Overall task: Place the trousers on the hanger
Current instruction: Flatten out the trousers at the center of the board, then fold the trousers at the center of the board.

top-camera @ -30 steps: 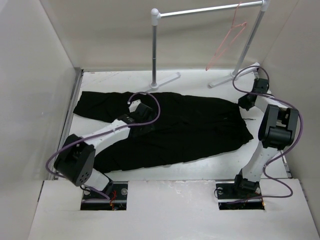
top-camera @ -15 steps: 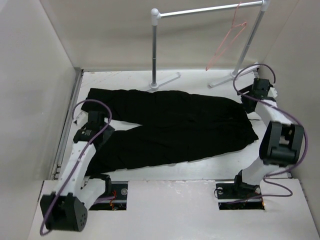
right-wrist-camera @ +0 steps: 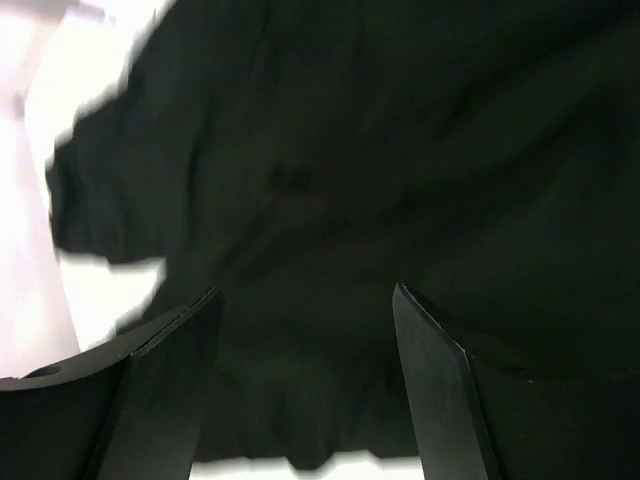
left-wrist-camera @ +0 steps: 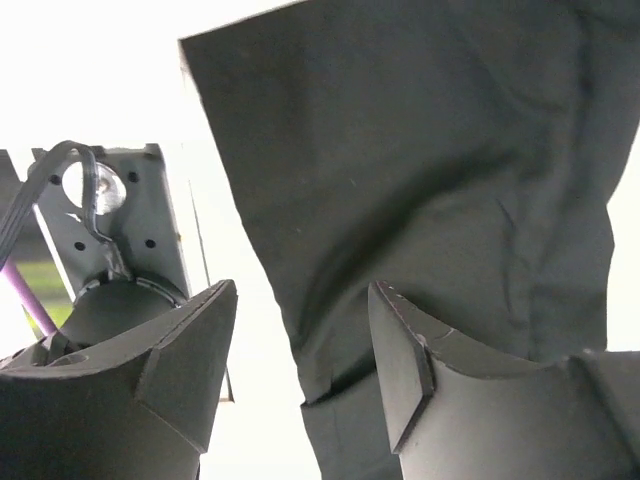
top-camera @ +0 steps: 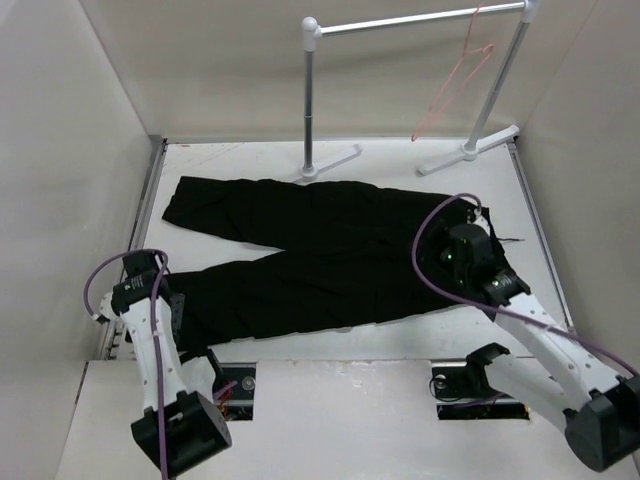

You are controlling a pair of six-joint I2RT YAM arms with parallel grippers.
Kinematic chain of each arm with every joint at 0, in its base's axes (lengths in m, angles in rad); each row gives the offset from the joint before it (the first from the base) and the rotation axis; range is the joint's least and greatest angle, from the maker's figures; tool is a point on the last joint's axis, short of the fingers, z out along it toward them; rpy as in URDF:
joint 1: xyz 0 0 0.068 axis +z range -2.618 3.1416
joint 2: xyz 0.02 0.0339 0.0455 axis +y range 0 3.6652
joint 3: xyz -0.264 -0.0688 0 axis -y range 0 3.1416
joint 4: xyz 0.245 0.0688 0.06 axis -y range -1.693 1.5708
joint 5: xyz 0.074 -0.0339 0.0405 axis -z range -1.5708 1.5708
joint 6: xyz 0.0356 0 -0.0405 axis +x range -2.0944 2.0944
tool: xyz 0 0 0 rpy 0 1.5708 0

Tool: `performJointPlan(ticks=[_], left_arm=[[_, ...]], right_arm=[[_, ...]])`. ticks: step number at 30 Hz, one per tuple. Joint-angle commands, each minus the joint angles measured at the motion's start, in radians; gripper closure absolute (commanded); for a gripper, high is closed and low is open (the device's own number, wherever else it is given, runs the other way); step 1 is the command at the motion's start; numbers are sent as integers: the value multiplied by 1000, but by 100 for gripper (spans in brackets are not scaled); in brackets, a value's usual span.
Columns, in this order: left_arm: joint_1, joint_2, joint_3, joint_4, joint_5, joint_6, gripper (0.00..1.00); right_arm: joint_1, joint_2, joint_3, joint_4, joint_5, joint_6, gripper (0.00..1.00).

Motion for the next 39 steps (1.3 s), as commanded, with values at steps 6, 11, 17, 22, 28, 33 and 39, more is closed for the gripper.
performJointPlan(ticks=[6, 11, 17, 22, 28, 33, 39], left_arm=[[129, 72, -101, 73, -106, -35, 46], [205, 122, -85, 84, -136, -42, 45], [195, 211, -91, 171, -189, -27, 45], [175, 196, -144, 242, -141, -50, 45], [155, 161, -205, 321, -126, -65, 40], [172, 115, -286, 387, -84, -79, 43], [190, 43, -286, 436, -63, -93, 82]], right_arm=[[35, -173, -21, -96, -74, -71, 24], [9, -204, -18, -130, -106, -100, 23], [9, -216, -4, -151, -105, -105, 23], [9, -211, 4, -154, -98, -109, 23], [-17, -196, 10, -142, -105, -108, 23], [-30, -184, 22, -148, -106, -108, 23], [-56, -187, 7, -154, -91, -106, 24]])
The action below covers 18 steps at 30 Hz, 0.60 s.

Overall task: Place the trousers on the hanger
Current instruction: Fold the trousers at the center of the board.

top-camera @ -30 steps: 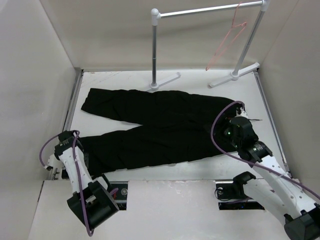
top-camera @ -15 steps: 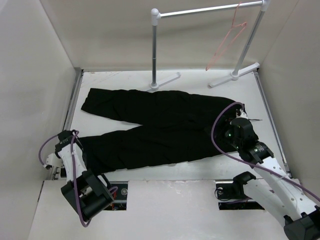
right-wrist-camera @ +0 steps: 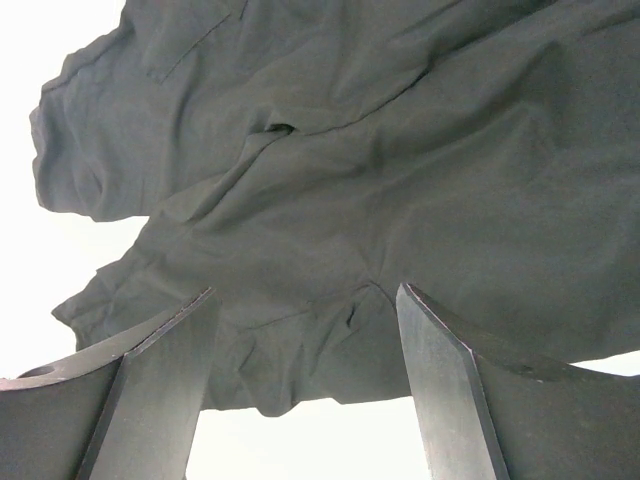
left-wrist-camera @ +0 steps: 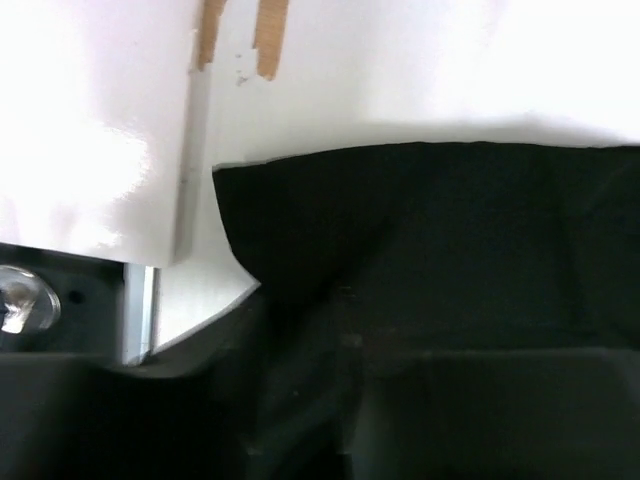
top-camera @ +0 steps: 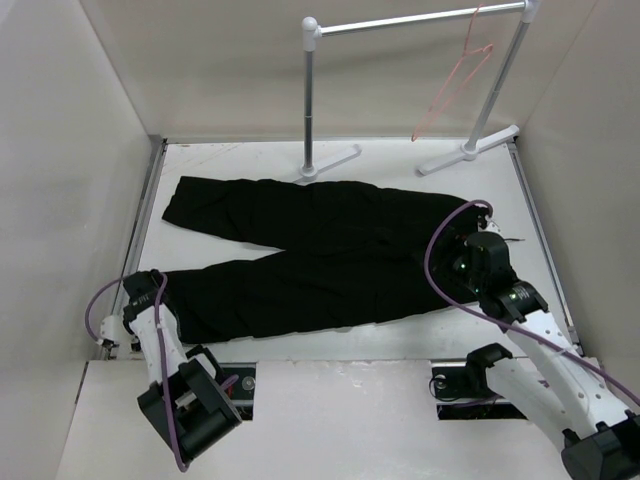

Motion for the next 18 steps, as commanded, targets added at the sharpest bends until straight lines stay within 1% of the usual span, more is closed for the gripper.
performJointPlan(ticks=[1, 2, 3, 5, 6, 7, 8, 9, 11, 13, 15, 16, 18], left_arm=[[20, -34, 36, 29, 18, -13, 87], [18, -39, 80, 26, 24, 5, 90], [18, -36, 100, 19, 32, 10, 91], [7, -17, 162, 22, 69, 16, 92], [-9, -14, 197, 22, 60, 21, 92], [-20, -13, 220, 22, 47, 24, 92], [-40, -8, 251, 21, 33, 28, 92], [-63, -1, 280, 19, 15, 41, 92], [-106, 12, 329, 13, -31, 53, 92], [-138, 19, 361, 18, -77, 58, 92], [-154, 56, 392, 30, -92, 58, 92], [-155, 87, 409, 36, -92, 62, 92], [-143, 147, 433, 56, -95, 81, 92]], right_arm=[[-18, -13, 24, 1, 17, -9, 24], [-29, -22, 16, -8, 29, -8, 25], [-43, -36, 12, -25, 43, -8, 28], [-83, -68, 7, -82, 88, -8, 38], [-104, -82, 5, -120, 120, -11, 46], [-122, -88, 4, -155, 153, -12, 59], [-142, -91, -5, -185, 189, -11, 68], [-171, -98, -21, -200, 218, -5, 71], [-224, -99, -48, -205, 256, 15, 73], [-276, -76, -36, -223, 279, 22, 66], [-340, -53, -48, -232, 318, 35, 54], [-360, -44, -51, -235, 321, 46, 50], [-385, -33, -65, -248, 297, 67, 48]])
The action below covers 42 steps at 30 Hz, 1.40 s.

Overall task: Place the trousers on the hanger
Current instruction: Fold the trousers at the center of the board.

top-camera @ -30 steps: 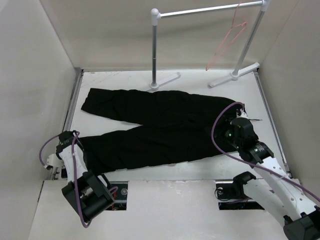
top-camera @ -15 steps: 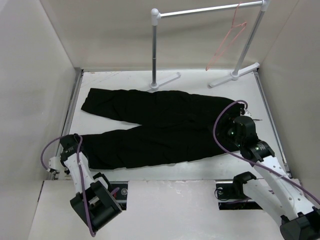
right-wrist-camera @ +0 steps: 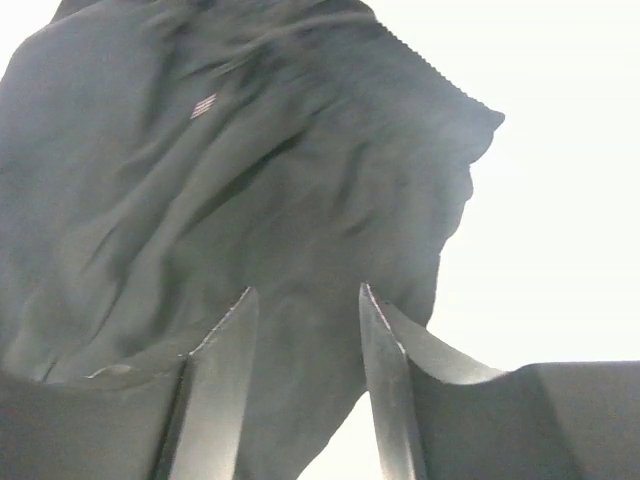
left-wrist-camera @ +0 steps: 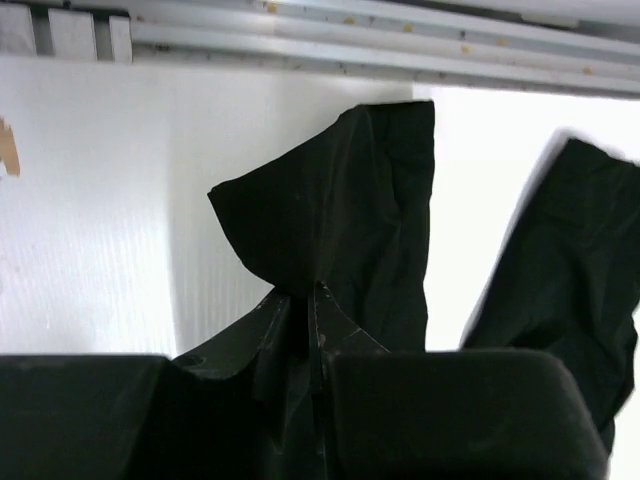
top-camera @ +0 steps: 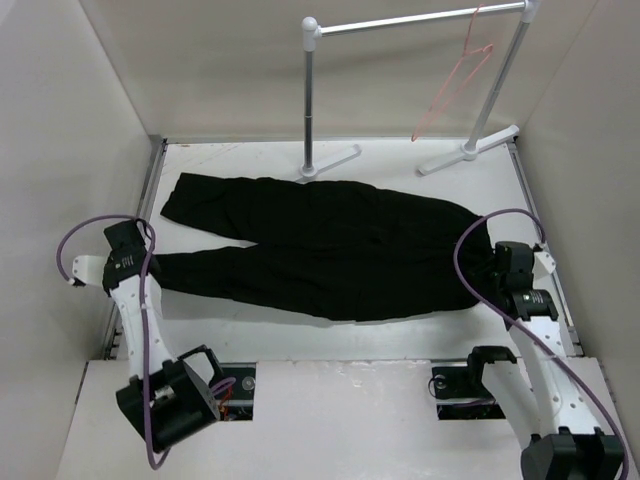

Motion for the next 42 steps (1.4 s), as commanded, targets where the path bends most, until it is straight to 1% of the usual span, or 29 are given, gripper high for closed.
performJointPlan(ticks=[1, 6, 9, 14, 17, 20, 22, 24, 26, 28, 29, 30, 33, 35, 38, 42], left_arm=[[11, 86, 53, 42, -59, 37, 92], [10, 141, 38, 92, -43, 37, 92], [5, 170, 34, 105, -42, 37, 92], [-6, 193, 44, 126, -39, 38, 92], [-13, 201, 45, 135, -37, 37, 92], [-18, 204, 45, 148, -31, 37, 92], [-18, 204, 42, 149, -28, 37, 92], [-18, 204, 36, 151, -22, 37, 92], [-18, 198, 33, 149, -19, 37, 92], [-18, 196, 36, 139, -23, 41, 92], [-12, 190, 37, 132, -22, 44, 92], [-6, 181, 41, 128, -23, 48, 92], [-1, 167, 71, 102, -37, 71, 93], [-3, 175, 112, 92, -51, 78, 94], [-24, 207, 207, 77, -72, 86, 95], [-81, 287, 384, 56, -120, 112, 95]], right_arm=[[-41, 13, -31, -36, 31, 59, 46], [-110, 59, -16, -61, 43, 81, 37], [-150, 80, -14, -76, 25, 104, 33], [-133, 157, -10, -64, 37, 142, 33], [-131, 230, -28, -3, 31, 148, 37], [-135, 301, -59, 104, 19, 121, 43], [-139, 361, -77, 160, 8, 119, 54], [-138, 407, -88, 191, 0, 127, 60], [-141, 434, -93, 211, -6, 131, 73], [-144, 410, -81, 186, -9, 128, 82], [-147, 370, -71, 156, -11, 130, 85], [-150, 320, -64, 125, -14, 131, 87], [-153, 173, -38, 41, -27, 133, 87], [-156, 136, -18, 16, -34, 124, 87], [-171, 146, 34, 16, -37, 86, 88], [-184, 198, 137, 30, -17, 61, 89]])
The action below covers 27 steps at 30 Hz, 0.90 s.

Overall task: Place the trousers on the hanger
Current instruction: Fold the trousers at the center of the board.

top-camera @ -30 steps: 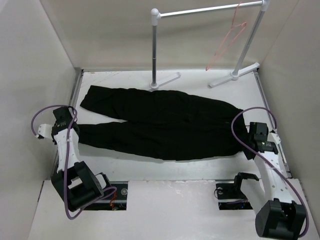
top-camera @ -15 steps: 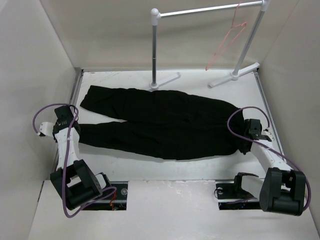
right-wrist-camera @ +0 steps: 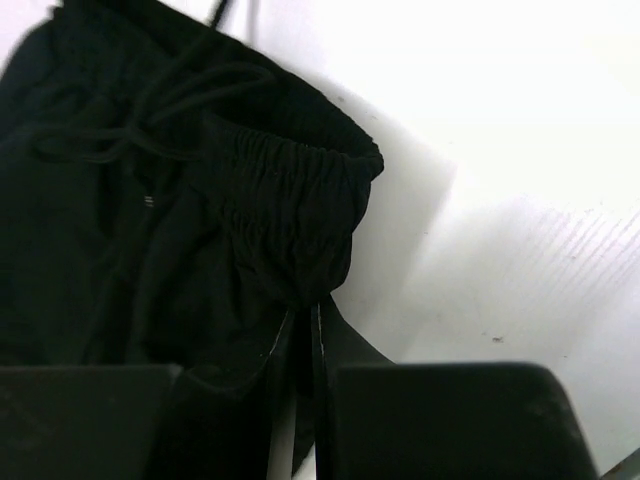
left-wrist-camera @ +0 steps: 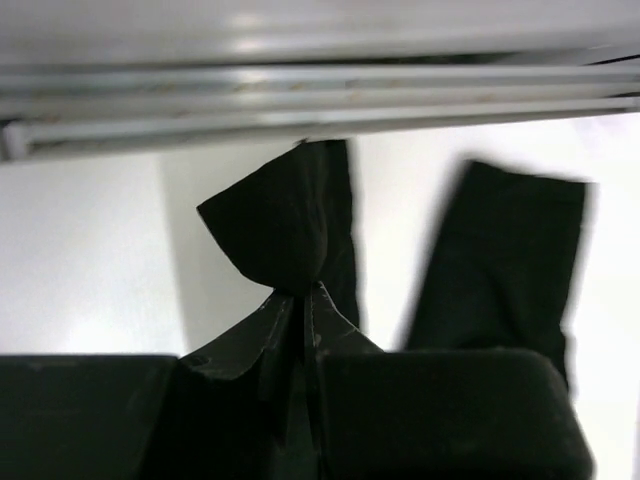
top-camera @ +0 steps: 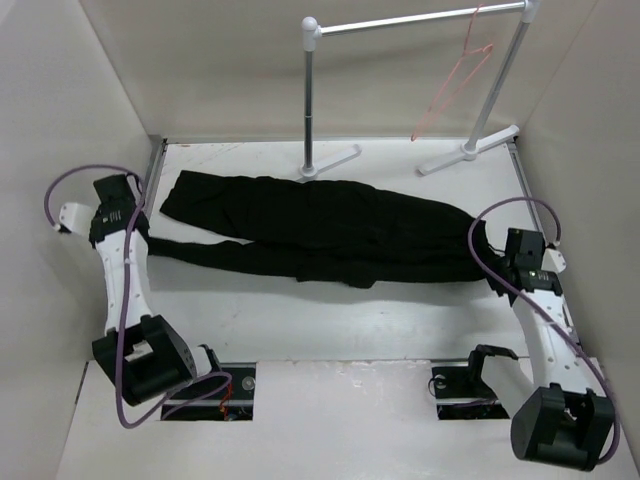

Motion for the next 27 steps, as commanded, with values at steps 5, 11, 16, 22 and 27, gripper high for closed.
performJointPlan(ticks=[5, 11, 16, 22, 27], left_arm=[[-79, 189, 354, -5, -125, 96, 95], [-128, 439, 618, -17, -133, 151, 96], [-185, 689, 874, -48, -128, 176, 96], [-226, 1015, 1277, -149, -165, 191, 96], [-234, 1171, 1390, -122, -167, 198, 87]], right_arm=[[-13, 153, 236, 66, 28, -31, 89], [-12, 408, 415, 129, 11, -25, 89], [-12, 627, 589, 152, 9, -19, 89], [-20, 891, 820, 149, 3, -22, 89], [-21, 1055, 975, 158, -18, 3, 85]])
